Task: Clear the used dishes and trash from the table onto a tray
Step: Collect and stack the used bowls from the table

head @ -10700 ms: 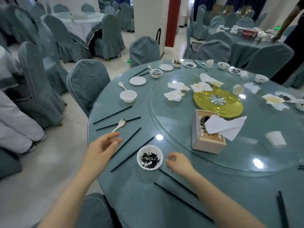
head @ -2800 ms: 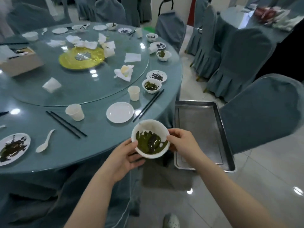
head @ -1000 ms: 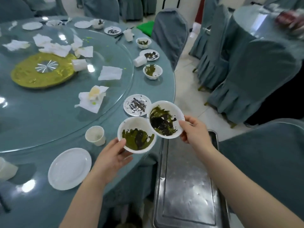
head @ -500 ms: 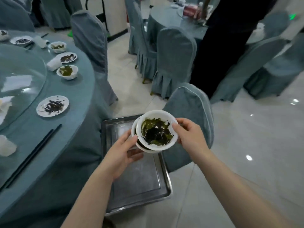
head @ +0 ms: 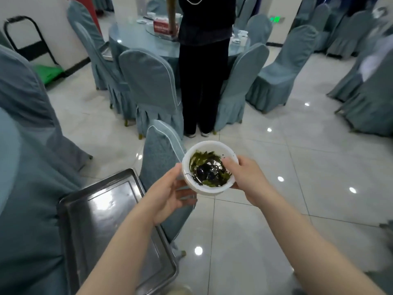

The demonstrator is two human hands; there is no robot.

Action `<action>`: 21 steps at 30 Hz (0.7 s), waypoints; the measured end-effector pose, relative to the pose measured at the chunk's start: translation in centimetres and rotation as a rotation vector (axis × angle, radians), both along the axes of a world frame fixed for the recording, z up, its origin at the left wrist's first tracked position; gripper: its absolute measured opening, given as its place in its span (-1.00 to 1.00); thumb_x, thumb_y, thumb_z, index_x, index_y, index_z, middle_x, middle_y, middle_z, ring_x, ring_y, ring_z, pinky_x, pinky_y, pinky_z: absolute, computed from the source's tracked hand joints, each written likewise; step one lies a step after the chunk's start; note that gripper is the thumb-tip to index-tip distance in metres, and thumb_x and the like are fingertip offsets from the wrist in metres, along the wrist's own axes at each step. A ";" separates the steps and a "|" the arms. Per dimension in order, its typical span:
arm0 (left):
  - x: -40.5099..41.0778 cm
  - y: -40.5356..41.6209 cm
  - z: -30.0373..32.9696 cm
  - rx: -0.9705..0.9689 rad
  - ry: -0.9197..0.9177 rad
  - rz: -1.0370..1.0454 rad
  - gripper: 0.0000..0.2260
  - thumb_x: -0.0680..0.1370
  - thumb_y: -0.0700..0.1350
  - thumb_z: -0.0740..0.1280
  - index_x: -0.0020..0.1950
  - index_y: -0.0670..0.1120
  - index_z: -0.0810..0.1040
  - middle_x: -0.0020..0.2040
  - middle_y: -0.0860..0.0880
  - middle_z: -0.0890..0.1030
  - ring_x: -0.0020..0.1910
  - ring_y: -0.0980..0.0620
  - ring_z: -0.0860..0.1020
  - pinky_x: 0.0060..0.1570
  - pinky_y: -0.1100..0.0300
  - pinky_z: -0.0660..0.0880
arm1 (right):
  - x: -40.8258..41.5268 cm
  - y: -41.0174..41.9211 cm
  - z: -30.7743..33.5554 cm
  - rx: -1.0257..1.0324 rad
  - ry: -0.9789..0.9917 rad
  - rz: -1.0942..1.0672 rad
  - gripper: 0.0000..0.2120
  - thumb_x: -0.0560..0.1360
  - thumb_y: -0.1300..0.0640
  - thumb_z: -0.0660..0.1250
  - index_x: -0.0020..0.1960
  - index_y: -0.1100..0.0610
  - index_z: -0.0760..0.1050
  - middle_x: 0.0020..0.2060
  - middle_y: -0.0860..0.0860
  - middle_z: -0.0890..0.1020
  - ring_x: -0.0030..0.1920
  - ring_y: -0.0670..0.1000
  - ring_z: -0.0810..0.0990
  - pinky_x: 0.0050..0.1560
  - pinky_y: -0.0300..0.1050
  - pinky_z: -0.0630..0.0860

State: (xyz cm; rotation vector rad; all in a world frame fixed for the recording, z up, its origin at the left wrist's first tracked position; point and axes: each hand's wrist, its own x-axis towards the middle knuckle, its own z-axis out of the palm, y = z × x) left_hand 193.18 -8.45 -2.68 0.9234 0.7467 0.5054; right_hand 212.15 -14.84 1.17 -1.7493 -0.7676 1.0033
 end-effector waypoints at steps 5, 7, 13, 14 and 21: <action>5.8 4.5 -0.7 0.031 0.017 -0.108 -0.82 0.52 0.04 0.31 0.08 0.09 0.61 -0.07 -0.04 0.67 -0.10 -0.01 0.65 -0.06 0.03 0.60 | 4.8 3.0 -0.9 0.015 -0.071 -0.048 -0.91 0.50 0.22 0.32 -0.09 0.08 0.59 -0.22 0.06 0.65 -0.21 0.04 0.65 -0.17 -0.03 0.64; 8.6 6.4 -0.7 0.009 0.037 -0.135 -0.86 0.52 -0.03 0.34 0.02 0.14 0.63 -0.05 -0.03 0.69 -0.09 -0.02 0.66 -0.07 0.05 0.60 | 7.1 4.1 -1.0 0.009 -0.074 -0.079 -0.93 0.48 0.22 0.35 -0.06 0.12 0.59 -0.22 0.06 0.65 -0.23 0.02 0.65 -0.20 -0.08 0.64; 17.7 11.2 -1.3 -0.097 0.072 -0.102 -0.87 0.53 -0.12 0.33 0.02 0.07 0.61 -0.17 -0.03 0.69 -0.21 -0.02 0.65 -0.15 0.05 0.62 | 16.2 7.3 -1.1 -0.022 0.125 -0.182 -0.90 0.54 0.15 0.31 0.00 0.13 0.58 -0.22 0.03 0.67 -0.28 -0.02 0.65 -0.29 -0.19 0.59; 19.4 12.0 -1.4 -0.106 0.073 -0.093 -0.87 0.54 -0.13 0.32 0.03 0.05 0.60 -0.18 -0.04 0.68 -0.24 -0.01 0.65 -0.16 0.06 0.62 | 18.0 8.1 -1.2 -0.031 0.153 -0.187 -0.88 0.55 0.14 0.30 0.01 0.15 0.58 -0.22 0.04 0.67 -0.27 0.01 0.64 -0.26 -0.17 0.60; 28.1 18.8 -2.5 -0.236 0.055 0.211 -0.91 0.54 -0.20 0.29 0.03 -0.14 0.52 -0.21 -0.14 0.65 -0.21 -0.10 0.64 -0.27 0.07 0.62 | 30.0 17.4 -1.7 -0.065 0.176 -0.046 -0.81 0.55 0.08 0.30 0.05 0.16 0.58 -0.13 0.06 0.58 -0.23 0.00 0.57 -0.16 -0.14 0.60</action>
